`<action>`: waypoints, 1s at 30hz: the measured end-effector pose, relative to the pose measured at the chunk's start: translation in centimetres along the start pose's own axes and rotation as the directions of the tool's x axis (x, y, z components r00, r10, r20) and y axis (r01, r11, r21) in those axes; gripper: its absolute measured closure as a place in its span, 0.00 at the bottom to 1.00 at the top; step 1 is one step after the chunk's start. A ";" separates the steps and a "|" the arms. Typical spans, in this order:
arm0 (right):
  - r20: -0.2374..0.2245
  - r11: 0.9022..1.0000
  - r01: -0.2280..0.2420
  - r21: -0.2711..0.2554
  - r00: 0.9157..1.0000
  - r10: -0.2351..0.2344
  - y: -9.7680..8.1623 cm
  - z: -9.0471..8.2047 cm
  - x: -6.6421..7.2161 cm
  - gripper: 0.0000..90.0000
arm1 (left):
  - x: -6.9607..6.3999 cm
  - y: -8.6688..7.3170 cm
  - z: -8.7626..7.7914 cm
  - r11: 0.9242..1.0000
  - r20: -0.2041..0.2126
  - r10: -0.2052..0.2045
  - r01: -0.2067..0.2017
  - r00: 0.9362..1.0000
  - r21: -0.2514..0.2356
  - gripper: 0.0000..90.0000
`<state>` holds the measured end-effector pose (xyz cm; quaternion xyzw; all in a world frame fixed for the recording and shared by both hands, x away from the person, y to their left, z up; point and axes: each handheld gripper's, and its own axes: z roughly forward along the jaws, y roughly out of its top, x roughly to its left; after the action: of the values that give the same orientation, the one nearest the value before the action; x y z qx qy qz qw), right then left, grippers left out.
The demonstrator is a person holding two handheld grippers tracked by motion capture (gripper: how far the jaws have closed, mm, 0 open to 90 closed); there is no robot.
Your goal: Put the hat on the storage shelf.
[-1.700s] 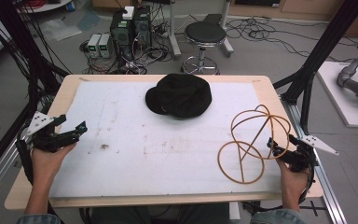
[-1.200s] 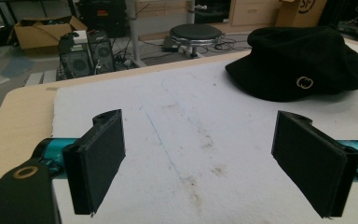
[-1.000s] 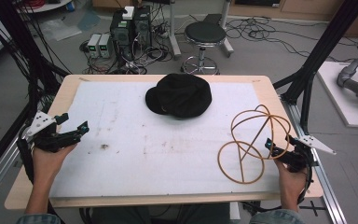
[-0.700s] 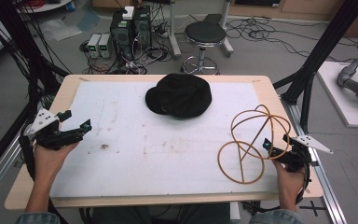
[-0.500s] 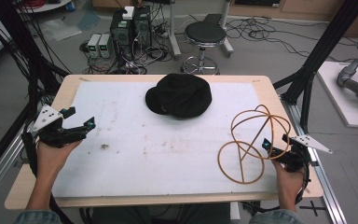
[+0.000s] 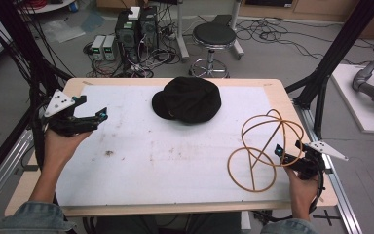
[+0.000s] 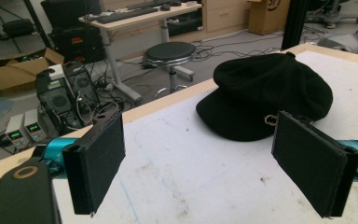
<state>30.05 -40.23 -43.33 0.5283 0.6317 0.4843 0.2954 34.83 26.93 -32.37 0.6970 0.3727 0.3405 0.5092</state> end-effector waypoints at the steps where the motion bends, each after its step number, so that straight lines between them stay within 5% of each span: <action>1: 0.000 1.000 0.000 0.000 1.000 0.000 0.0 0.0 0.0 0.13 | 0.0 0.0 0.0 1.000 0.000 0.000 0.000 1.000 0.000 0.19; 30: -0.007 1.000 0.010 0.011 1.000 -0.010 -0.2 0.2 0.1 0.13 | -1.0 6.1 9.3 0.997 0.101 0.069 -0.073 0.992 0.029 0.21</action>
<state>30.18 -40.07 -43.56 0.5250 0.6382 0.4811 0.2925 43.38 20.54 -28.90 0.7343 0.3273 0.3171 0.5031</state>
